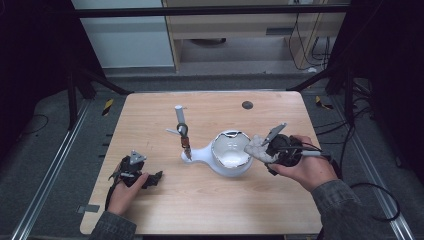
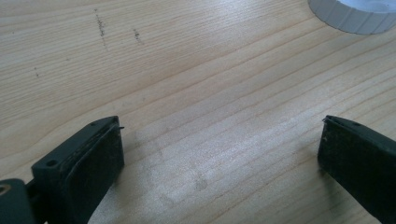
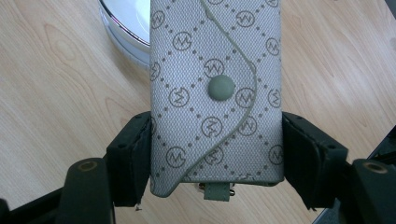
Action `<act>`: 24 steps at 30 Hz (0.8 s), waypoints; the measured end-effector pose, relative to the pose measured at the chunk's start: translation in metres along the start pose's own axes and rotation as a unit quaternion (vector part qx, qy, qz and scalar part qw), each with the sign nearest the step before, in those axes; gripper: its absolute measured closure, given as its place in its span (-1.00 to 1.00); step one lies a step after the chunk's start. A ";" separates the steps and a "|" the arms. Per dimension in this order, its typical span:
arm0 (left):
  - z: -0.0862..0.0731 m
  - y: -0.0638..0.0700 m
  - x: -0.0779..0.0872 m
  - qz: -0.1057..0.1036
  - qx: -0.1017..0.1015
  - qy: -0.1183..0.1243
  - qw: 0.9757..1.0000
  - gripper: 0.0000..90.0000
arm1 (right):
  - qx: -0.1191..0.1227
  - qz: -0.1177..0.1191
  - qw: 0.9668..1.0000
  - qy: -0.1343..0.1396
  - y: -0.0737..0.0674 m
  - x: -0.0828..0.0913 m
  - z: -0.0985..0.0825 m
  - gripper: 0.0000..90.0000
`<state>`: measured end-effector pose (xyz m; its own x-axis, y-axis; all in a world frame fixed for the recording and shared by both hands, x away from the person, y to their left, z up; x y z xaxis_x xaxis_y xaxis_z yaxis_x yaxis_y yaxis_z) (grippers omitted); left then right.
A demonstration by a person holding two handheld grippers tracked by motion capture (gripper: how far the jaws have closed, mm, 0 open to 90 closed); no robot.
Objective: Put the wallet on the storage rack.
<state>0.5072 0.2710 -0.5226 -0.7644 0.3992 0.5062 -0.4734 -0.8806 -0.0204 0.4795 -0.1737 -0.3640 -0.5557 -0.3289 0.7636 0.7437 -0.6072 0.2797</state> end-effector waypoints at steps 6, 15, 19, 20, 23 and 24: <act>0.000 0.000 0.000 0.000 -0.001 -0.001 1.000 -1.00 | 0.003 0.002 1.000 0.001 -0.003 -0.003 0.003 -0.31; 0.000 0.000 0.000 0.000 -0.001 -0.001 1.000 -1.00 | 0.009 0.012 1.000 -0.001 -0.009 -0.011 0.009 -0.31; 0.000 0.000 0.000 0.000 -0.001 0.000 1.000 -1.00 | 0.012 0.016 1.000 0.000 -0.012 -0.014 0.013 -0.31; 0.000 0.000 0.000 0.000 0.000 0.000 1.000 -1.00 | 0.012 0.017 1.000 0.000 -0.013 -0.015 0.014 -0.31; 0.000 0.000 0.000 0.000 0.000 0.001 1.000 -1.00 | 0.016 0.022 1.000 -0.002 -0.015 -0.018 0.017 -0.31; 0.000 0.000 0.000 0.000 0.000 0.001 1.000 -1.00 | 0.016 0.023 1.000 -0.003 -0.016 -0.019 0.018 -0.31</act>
<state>0.5072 0.2710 -0.5227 -0.7648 0.4000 0.5051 -0.4734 -0.8806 -0.0194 0.4851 -0.1450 -0.3727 -0.5184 -0.3519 0.7794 0.7802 -0.5678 0.2625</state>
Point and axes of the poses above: each handheld gripper's, and its own axes: x roughly backward along the jaws, z roughly out of its top, y roughly to its right, the point moved 2 cm from there along -x, roughly forward along the jaws, and after that the axes turned 14 degrees about y, right-handed, at the moved point
